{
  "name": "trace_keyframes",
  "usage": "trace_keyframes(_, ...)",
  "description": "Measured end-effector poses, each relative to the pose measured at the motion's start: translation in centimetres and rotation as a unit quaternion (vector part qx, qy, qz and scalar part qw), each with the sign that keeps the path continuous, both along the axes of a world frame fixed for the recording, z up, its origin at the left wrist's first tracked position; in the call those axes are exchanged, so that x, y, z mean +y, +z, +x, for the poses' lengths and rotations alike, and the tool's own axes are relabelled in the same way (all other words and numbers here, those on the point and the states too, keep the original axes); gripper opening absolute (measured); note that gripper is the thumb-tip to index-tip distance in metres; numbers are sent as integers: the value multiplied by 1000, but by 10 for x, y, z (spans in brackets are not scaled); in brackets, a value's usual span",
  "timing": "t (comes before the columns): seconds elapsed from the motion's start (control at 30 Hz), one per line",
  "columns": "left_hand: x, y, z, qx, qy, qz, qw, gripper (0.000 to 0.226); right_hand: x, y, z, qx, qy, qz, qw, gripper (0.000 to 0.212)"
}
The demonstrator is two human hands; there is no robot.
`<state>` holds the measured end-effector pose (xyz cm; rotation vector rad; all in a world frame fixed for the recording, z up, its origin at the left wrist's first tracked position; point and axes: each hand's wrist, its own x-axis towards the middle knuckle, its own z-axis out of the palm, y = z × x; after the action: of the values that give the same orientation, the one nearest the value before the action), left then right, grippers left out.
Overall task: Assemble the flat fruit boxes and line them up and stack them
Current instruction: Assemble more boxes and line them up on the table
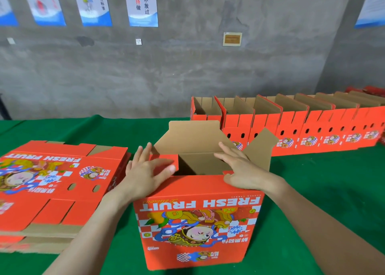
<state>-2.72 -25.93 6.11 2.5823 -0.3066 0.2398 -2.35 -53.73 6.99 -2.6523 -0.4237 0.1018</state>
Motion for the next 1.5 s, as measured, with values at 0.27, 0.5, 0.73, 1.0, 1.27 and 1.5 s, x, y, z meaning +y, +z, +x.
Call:
trace_keyframes(0.27, -5, 11, 30, 38, -25, 27, 999, 66, 0, -5, -16, -266, -58, -75, 959, 78)
trace_keyframes(0.5, 0, 7, 40, 33, -37, 39, 998, 85, -21, -4, -19, -315, -204, 336, 864, 79)
trace_keyframes(0.73, -6, 5, 40, 27, -35, 34, 998, 80, -21, -5, -28, -242, -43, 220, 944, 55)
trace_keyframes(1.0, -10, 3, 38, 10, -47, 21, 999, 78, -22, -13, -24, -155, 9, 53, 986, 39)
trace_keyframes(1.27, -9, 6, 29, -67, -82, -84, 991, 91, -17, -15, -24, -232, -22, 138, 963, 16)
trace_keyframes(1.5, -12, 13, 21, -75, -18, -179, 981, 39, -21, -18, -29, -279, -26, 128, 951, 10)
